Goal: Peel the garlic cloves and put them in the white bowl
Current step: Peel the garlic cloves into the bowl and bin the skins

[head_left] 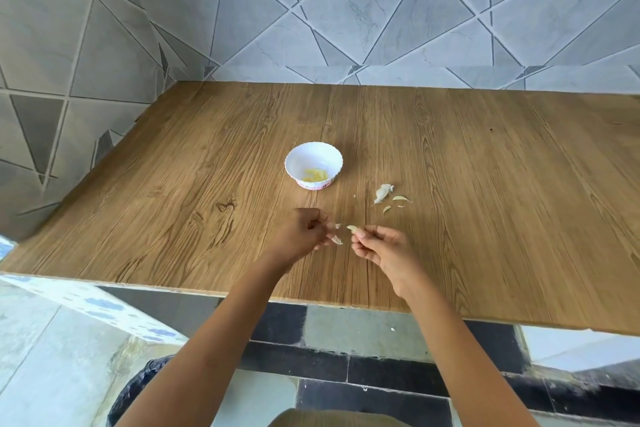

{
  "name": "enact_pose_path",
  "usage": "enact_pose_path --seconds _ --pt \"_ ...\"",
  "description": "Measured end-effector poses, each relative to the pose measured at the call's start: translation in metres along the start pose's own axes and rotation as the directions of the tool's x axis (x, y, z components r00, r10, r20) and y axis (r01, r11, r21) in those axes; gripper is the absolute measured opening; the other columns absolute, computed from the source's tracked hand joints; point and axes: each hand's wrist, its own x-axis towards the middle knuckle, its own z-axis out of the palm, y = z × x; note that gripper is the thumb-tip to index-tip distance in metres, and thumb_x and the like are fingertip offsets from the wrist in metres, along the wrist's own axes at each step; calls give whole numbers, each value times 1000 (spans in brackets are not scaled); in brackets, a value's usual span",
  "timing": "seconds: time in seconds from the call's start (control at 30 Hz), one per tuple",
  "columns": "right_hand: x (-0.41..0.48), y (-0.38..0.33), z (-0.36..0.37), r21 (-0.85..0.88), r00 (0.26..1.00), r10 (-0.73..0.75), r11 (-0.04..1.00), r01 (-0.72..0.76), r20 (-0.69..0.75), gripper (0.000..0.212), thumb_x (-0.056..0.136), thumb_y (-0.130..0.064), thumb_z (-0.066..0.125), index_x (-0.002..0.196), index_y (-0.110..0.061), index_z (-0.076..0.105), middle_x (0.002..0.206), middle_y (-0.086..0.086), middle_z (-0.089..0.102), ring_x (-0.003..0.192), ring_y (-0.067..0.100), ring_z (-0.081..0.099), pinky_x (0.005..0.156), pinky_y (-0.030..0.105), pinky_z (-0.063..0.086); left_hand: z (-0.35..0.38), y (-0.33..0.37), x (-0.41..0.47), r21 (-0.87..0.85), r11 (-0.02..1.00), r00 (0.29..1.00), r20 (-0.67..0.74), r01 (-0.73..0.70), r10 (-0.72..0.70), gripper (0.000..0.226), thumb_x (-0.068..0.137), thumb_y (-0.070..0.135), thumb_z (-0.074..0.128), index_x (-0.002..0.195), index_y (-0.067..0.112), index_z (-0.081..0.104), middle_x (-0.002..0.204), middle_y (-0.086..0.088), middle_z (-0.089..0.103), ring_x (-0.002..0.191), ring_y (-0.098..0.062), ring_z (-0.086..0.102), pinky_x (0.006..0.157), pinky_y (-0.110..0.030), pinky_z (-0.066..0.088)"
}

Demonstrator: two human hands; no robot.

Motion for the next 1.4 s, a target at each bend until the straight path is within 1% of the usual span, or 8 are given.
enact_pose_path --seconds 0.13,0.33,0.5,0.67,0.83,1.0,1.13,1.4 --pt "0 3 -2 -117 990 -128 986 122 -51 13 85 2 63 86 -10 67 73 2 68 66 5 65 68 17 53 7 -7 2 546 834 986 -75 -84 148 30 94 33 56 84 9 71 81 -2 63 73 -16 59 68 -32 49" --pt "-2 4 -3 -304 959 -285 914 267 -13 22 84 3 65 84 -20 66 78 -3 67 67 -4 62 66 14 51 9 -3 -2 481 861 943 -178 -165 281 13 71 7 77 81 8 69 97 -3 52 80 -16 55 74 -30 49" --pt "-1 4 -3 -320 959 -283 909 268 -1 22 84 2 65 84 -19 66 79 -1 67 67 -3 62 68 15 52 11 -1 0 400 892 928 -203 -212 312 11 79 1 62 84 8 68 72 3 65 64 -13 62 65 -30 53" --pt "0 3 -1 -306 965 -262 919 249 -2 18 85 1 64 85 -17 66 78 -1 67 67 2 63 70 15 53 10 1 -3 387 880 937 -92 -278 336 37 79 -10 50 107 4 69 103 -5 72 97 -12 66 83 -7 45" --pt "5 5 1 -339 962 -271 903 265 30 17 85 -3 66 85 -20 67 79 -3 68 72 6 63 73 20 54 6 1 -1 261 932 958 -72 -252 279 12 79 3 72 90 8 74 80 0 73 68 6 63 69 -8 48" --pt "9 23 -4 -729 856 -505 546 414 108 20 88 -15 65 107 -14 66 101 -6 67 91 4 61 80 20 50 -11 -9 6 294 949 945 -263 -113 194 9 77 7 74 84 12 74 75 2 72 61 3 61 64 -15 49" --pt "1 42 -13 -897 789 -581 214 386 200 35 90 -31 54 114 -9 64 116 5 64 107 23 60 88 39 51 -34 -21 19 289 953 900 -434 90 47 10 79 25 76 82 17 71 72 4 66 67 -8 58 57 -15 41" --pt "-2 49 -13 -952 849 -500 139 271 169 53 91 -44 36 120 -7 61 131 10 55 121 28 53 98 48 47 -48 -36 32 377 902 876 -482 208 -1 10 82 17 68 91 16 70 88 -2 70 84 -23 65 70 -33 53"
